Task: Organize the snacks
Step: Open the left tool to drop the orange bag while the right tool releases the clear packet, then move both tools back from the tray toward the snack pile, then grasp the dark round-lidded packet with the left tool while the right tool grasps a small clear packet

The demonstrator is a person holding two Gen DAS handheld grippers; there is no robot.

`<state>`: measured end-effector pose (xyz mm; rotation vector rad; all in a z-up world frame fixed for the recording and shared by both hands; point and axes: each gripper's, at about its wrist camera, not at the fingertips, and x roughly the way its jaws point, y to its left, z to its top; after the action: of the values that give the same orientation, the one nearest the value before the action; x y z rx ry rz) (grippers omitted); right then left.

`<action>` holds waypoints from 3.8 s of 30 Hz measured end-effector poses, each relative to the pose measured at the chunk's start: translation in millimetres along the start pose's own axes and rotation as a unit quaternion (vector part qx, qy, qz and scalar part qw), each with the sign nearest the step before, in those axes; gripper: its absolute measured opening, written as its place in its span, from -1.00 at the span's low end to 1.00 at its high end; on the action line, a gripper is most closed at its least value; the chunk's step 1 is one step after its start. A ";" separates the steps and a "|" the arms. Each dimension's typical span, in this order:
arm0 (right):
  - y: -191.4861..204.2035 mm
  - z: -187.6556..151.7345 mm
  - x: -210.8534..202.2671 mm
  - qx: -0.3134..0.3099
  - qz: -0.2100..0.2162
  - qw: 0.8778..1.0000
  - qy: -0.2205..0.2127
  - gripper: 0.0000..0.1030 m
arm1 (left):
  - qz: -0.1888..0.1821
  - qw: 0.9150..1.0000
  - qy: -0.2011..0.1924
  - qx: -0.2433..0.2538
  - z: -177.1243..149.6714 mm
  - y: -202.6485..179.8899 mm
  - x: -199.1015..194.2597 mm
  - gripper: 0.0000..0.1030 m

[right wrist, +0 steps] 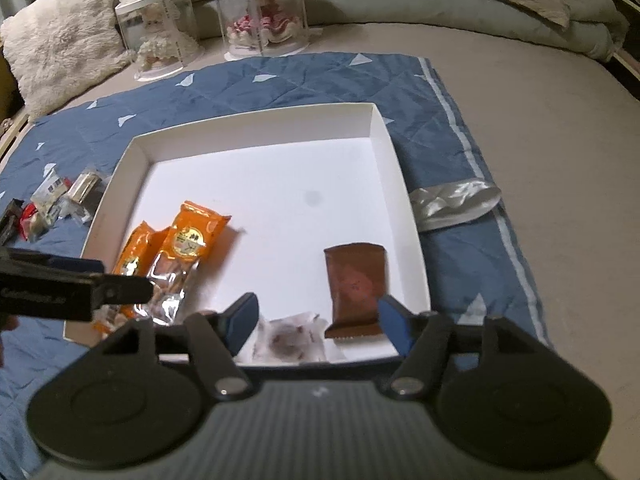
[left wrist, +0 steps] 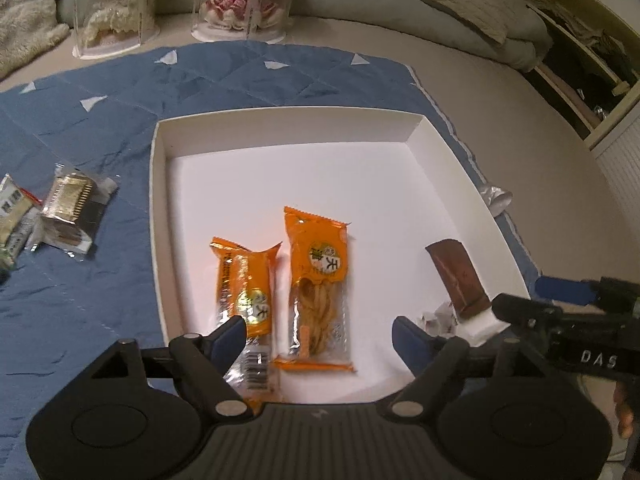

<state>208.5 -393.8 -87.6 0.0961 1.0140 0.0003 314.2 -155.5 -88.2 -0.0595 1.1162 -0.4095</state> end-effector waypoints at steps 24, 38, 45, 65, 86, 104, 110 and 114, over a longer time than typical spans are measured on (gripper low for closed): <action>5.3 -14.8 -16.7 -0.016 -0.022 1.000 -0.007 0.99 | 0.024 1.000 0.010 0.004 -30.8 28.0 -36.2 1.00; 28.5 -10.2 -6.0 -0.037 -0.013 0.999 -0.005 0.99 | 0.040 0.999 0.003 -0.019 -38.5 70.8 -54.9 1.00; 67.9 -4.6 3.0 -0.064 0.007 0.998 -0.004 0.99 | 0.064 0.997 0.001 -0.041 -47.6 107.9 -68.5 1.00; 176.8 13.6 20.3 -0.113 0.066 0.991 -0.010 0.99 | 0.127 0.979 -0.032 -0.157 -77.3 229.7 -124.3 1.00; 266.5 53.4 50.7 -0.059 0.204 0.973 -0.091 0.95 | 0.111 0.923 -0.194 -0.313 -52.6 324.9 -125.9 1.00; 346.2 41.7 111.9 -0.311 0.254 0.906 -0.137 0.28 | 0.139 0.894 -0.151 -0.399 -22.3 365.9 -63.6 0.99; 356.2 43.8 137.9 -0.301 0.286 0.903 -0.114 0.19 | 0.156 0.883 -0.144 -0.418 -17.9 364.1 -58.9 0.98; 366.6 42.3 152.6 -0.291 0.298 0.904 -0.099 0.19 | 0.162 0.877 -0.136 -0.430 -15.8 362.2 -54.7 0.98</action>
<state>341.4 -25.3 -165.3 -0.1424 0.7132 0.8366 384.9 200.8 -138.4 -0.6869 0.9294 0.4152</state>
